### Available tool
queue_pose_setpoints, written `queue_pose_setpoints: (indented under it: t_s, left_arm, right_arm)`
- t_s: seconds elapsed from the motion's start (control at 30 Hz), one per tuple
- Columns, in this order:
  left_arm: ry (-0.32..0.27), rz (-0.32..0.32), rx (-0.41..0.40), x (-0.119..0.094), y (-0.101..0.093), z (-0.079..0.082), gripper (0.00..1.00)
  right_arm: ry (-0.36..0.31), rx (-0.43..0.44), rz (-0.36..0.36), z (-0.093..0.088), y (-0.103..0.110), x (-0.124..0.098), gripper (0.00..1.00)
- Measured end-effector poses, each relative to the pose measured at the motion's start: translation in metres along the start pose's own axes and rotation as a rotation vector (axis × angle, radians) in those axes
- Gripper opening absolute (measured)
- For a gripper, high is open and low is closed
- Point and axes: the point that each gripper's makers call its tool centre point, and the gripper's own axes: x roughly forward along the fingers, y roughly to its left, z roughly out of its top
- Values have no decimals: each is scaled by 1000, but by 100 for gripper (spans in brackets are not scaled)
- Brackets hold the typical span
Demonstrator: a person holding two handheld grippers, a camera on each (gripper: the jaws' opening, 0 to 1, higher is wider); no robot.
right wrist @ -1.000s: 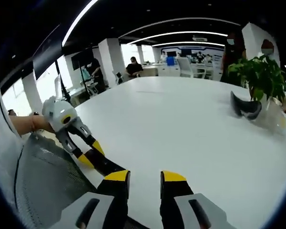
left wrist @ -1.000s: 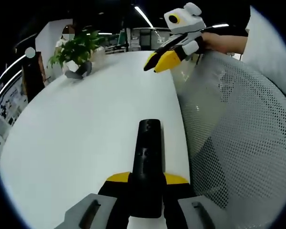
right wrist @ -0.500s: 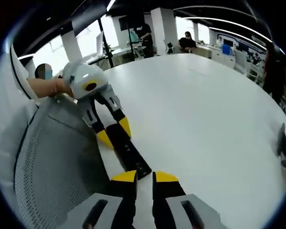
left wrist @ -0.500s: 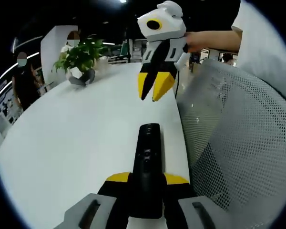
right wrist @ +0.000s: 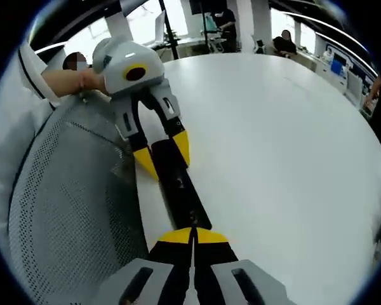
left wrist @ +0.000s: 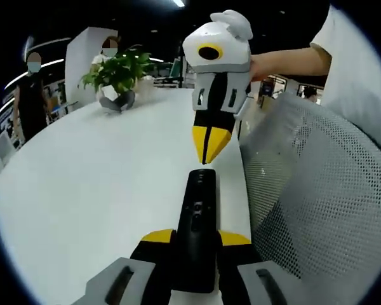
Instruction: Press the specified remote control buttons in sequence, fully releasing each button before pressing the next.
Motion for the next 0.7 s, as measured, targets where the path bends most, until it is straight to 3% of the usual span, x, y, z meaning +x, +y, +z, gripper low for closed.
queue_pose_setpoints:
  t_s: [0.37,0.53,0.7]
  left_arm:
    - [-15,-18,9,-1,0,0,24]
    - [-17,-21,-26,-1,0,1,25]
    - [-16,-23,-33,0,-1,1,25]
  right_arm:
    - [76,-64,49,-2,2,10,0]
    - [165,-208,39,-4,2,11,0]
    - [181,-236,12,-5,5,12,0]
